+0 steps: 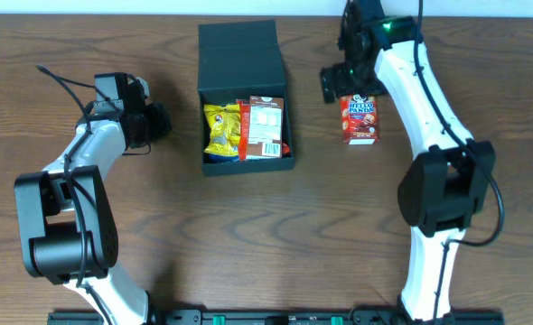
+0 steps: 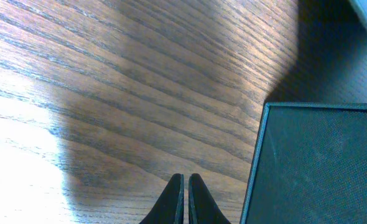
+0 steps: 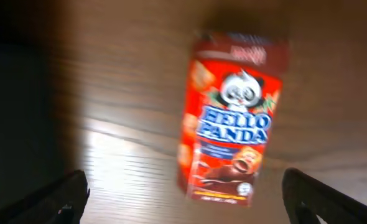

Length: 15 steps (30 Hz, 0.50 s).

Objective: Pack container
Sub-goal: 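Lower the right gripper onto the red Hello Panda box and grasp it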

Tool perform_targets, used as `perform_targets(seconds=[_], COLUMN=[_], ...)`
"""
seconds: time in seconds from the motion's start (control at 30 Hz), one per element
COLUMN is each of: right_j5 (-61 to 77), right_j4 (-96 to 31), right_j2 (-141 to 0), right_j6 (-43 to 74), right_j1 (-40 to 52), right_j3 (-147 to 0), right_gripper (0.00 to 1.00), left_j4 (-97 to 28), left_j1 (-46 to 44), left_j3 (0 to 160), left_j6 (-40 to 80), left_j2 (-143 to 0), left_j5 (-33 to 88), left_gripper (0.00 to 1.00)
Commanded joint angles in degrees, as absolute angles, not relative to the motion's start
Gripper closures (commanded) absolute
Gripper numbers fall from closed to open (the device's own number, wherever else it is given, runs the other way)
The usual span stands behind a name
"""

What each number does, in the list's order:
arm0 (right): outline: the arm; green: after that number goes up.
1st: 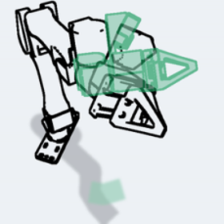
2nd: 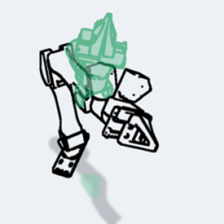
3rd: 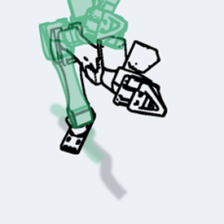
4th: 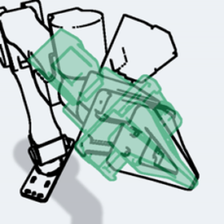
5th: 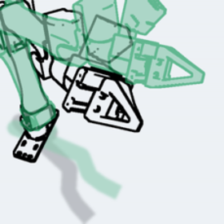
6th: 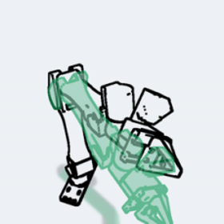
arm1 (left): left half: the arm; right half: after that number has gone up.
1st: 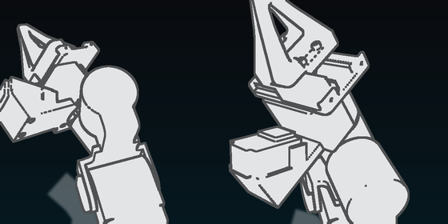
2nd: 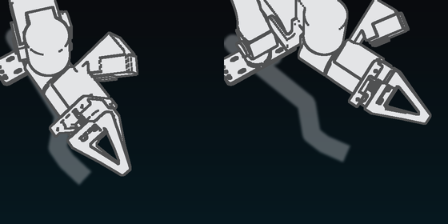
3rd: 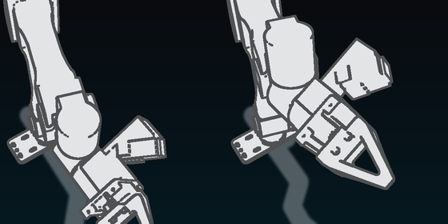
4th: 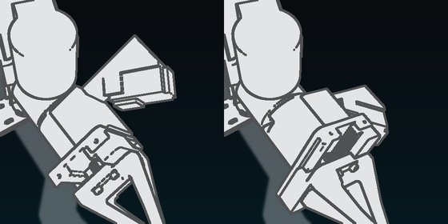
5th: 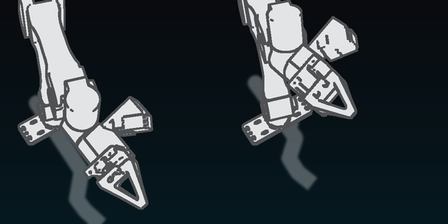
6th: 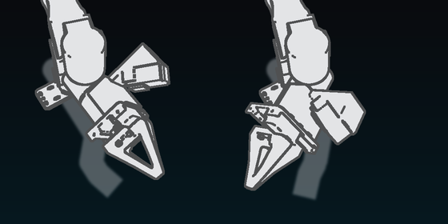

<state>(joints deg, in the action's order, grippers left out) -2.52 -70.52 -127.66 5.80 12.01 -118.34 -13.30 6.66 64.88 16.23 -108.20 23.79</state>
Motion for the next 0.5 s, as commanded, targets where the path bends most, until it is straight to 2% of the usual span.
perform_targets(seconds=[0.0,0.47], right_j5=[-7.4,-7.9], right_j4=[-70.7,-62.2], right_j2=[-130.1,-132.4], right_j6=[5.5,6.9], right_j1=[11.1,8.7], right_j3=[-116.3,-106.7], right_gripper=[0.01,0.01], left_j4=[-13.5,-13.5], left_j1=[6.8,6.8], left_j3=[66.3,66.3], left_j6=[15.2,15.4], left_j2=[-107.0,-107.0], left_j5=[23.6,23.7], left_gripper=[0.94,0.94])
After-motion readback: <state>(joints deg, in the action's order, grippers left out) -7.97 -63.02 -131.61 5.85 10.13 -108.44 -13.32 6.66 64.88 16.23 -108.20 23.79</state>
